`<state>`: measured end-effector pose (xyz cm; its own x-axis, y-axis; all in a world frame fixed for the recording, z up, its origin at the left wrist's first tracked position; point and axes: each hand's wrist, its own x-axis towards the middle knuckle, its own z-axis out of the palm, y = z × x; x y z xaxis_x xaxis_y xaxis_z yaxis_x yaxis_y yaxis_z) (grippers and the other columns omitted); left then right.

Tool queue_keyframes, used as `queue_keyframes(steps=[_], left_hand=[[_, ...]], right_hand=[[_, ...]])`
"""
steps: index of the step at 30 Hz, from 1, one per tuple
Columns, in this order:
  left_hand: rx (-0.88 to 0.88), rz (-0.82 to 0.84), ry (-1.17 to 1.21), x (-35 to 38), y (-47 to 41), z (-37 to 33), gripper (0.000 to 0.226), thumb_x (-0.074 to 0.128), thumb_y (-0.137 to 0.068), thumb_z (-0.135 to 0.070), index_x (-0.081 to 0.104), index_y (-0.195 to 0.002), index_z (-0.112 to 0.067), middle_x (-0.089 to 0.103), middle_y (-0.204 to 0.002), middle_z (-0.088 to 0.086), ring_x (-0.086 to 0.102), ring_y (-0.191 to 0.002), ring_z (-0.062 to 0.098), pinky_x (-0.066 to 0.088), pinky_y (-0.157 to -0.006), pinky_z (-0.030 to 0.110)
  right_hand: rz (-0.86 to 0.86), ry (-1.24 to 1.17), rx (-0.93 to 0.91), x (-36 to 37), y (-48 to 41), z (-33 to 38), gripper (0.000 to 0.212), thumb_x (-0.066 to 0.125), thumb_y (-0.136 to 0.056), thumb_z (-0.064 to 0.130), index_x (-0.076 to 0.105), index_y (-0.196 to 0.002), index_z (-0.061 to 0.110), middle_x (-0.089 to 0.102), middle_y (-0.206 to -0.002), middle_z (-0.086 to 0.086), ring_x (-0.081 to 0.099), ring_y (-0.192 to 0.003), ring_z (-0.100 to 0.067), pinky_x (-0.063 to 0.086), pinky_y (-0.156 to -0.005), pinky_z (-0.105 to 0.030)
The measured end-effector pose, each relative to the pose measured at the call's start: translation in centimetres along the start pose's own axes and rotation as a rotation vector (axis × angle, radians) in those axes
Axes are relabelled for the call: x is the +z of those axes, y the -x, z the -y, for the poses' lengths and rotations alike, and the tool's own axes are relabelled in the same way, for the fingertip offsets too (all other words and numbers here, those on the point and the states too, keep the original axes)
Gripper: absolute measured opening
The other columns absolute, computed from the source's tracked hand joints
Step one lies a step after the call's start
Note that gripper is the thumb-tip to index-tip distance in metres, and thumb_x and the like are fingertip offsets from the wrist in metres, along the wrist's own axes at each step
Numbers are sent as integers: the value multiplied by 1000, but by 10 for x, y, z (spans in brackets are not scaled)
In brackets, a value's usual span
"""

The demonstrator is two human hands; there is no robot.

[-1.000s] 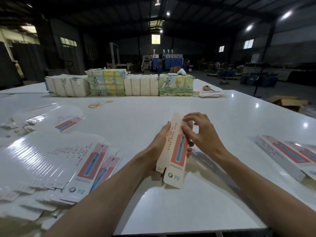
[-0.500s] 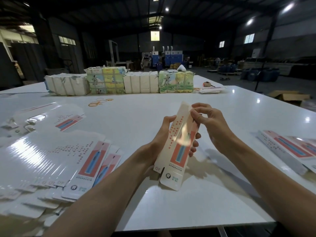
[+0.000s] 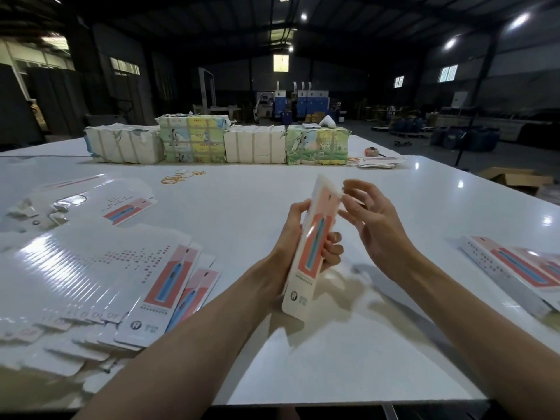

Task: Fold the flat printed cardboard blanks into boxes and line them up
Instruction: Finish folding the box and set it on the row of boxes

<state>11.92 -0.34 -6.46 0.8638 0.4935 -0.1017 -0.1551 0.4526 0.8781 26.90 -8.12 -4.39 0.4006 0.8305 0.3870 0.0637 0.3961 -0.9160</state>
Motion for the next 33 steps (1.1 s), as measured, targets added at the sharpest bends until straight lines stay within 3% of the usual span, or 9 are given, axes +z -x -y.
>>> queue_keyframes(steps=[3,8,12,15,17,20,23,27,33], left_hand=[[65,-67,8,-10,1,-4,64,40,-101,-66,61,-101,-6,62,-79,10,61,-61,18,54,-58,28],[163,-190,-82,-4,1,4,59,41,-105,-64,74,-107,-16,77,-89,14,77,-73,29,63,-66,36],[431,-374,-338,-2,-5,10,31,42,-110,-50,34,-140,-50,78,-98,0,80,-85,29,66,-73,44],[582,-326,-500,1,-3,10,38,38,-110,-50,33,-145,-65,70,-124,-10,80,-94,22,66,-69,37],[549,-235,-460,5,-1,9,47,41,-106,-59,29,-151,-64,62,-141,-4,79,-99,28,66,-74,44],[476,-202,-556,10,1,9,88,73,-91,-51,13,-155,-61,49,-152,-4,74,-110,29,66,-83,42],[462,-168,-581,9,0,12,114,89,-81,-27,9,-155,-62,48,-136,-17,69,-114,24,65,-77,32],[397,-187,-472,8,-1,9,101,82,-86,-4,22,-147,-59,55,-128,1,74,-100,25,63,-69,30],[341,-224,-523,3,-3,7,97,82,-83,-5,20,-145,-47,61,-114,4,79,-79,14,60,-59,22]], right_hand=[[73,58,44,8,7,-8,46,69,-96,36,54,-136,22,74,-120,-11,70,-115,-31,51,-110,-54],[62,111,-10,13,10,-11,45,66,-100,41,50,-141,33,78,-107,-6,74,-108,-28,54,-105,-56],[45,203,-57,6,9,-11,46,66,-100,45,50,-142,39,80,-105,-1,75,-106,-20,54,-103,-50],[37,223,-79,4,7,-11,43,65,-101,45,51,-142,42,80,-103,0,75,-106,-19,56,-97,-43],[45,226,-84,4,5,-9,43,66,-101,44,52,-141,43,80,-102,0,75,-105,-17,55,-91,-35],[68,202,-76,1,4,-7,46,68,-100,41,53,-143,44,78,-103,1,76,-105,-15,60,-83,-26],[79,202,-84,-1,5,-6,42,69,-99,41,55,-139,48,76,-101,1,76,-104,-16,62,-72,-24],[105,230,-103,-2,4,-7,32,70,-99,38,63,-130,33,71,-98,-8,76,-102,-23,64,-72,-30],[169,310,-64,-3,3,-12,24,65,-103,37,64,-122,23,74,-102,-4,76,-99,-19,63,-74,-28]])
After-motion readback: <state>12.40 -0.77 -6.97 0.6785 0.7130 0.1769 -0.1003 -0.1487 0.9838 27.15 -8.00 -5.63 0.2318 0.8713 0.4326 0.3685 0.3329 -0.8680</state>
